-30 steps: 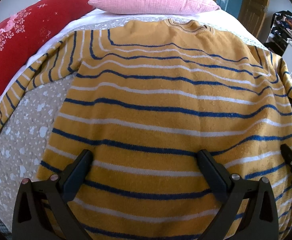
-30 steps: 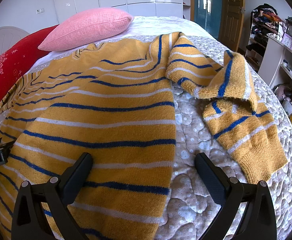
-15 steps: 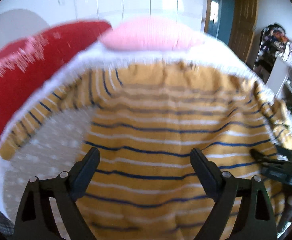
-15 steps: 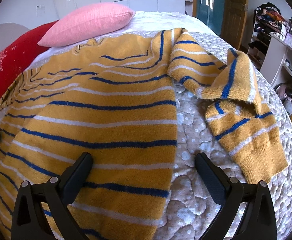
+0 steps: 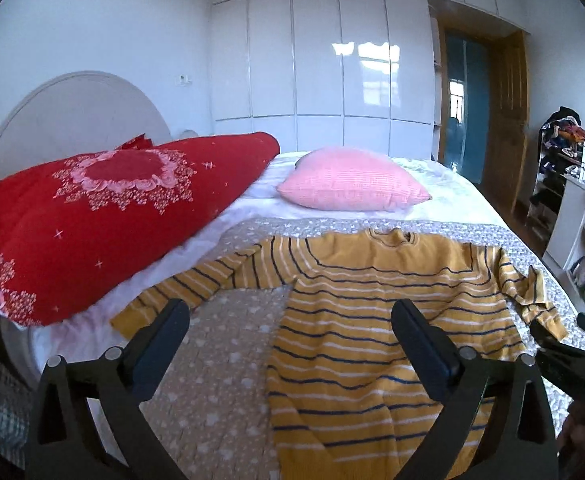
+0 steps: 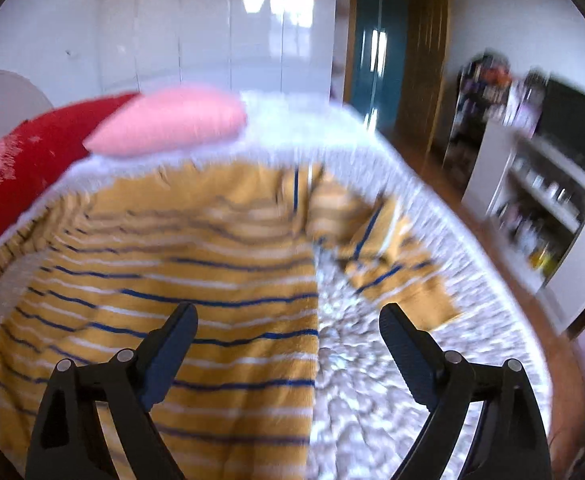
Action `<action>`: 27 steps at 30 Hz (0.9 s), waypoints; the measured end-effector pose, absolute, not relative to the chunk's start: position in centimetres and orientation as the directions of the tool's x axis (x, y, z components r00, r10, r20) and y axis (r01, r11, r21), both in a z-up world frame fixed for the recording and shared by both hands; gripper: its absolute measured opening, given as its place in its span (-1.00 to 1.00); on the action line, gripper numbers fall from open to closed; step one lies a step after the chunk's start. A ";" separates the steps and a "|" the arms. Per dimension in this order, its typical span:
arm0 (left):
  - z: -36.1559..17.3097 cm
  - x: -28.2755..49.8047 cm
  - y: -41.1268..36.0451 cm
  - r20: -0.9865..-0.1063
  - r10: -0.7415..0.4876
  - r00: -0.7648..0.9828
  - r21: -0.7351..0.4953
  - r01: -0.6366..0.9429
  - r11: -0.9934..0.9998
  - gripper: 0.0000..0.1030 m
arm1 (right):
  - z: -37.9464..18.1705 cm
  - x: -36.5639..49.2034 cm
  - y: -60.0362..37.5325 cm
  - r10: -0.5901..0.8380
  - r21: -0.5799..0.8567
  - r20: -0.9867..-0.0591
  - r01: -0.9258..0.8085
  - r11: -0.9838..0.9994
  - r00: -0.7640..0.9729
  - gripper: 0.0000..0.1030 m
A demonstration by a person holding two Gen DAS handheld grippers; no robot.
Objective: Fold small clothes
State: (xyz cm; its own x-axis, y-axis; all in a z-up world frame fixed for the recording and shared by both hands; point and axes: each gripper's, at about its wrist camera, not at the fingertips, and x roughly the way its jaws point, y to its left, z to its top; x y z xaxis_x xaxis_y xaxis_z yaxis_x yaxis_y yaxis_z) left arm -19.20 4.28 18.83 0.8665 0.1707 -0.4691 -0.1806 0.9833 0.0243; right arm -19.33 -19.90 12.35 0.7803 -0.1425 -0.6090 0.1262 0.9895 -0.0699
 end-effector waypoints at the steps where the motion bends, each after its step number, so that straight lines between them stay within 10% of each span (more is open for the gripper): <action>1: 19.0 -19.6 4.3 -0.472 0.164 0.866 0.021 -0.175 0.984 0.96 | 13.3 -20.6 -19.2 -0.153 -0.083 -0.580 0.128 0.988 0.800 0.84; 27: 19.3 -23.2 3.4 -0.514 0.017 0.858 -0.066 -0.059 0.996 0.96 | 19.6 -29.2 -15.3 -0.173 -0.132 -0.484 0.124 0.983 0.858 0.85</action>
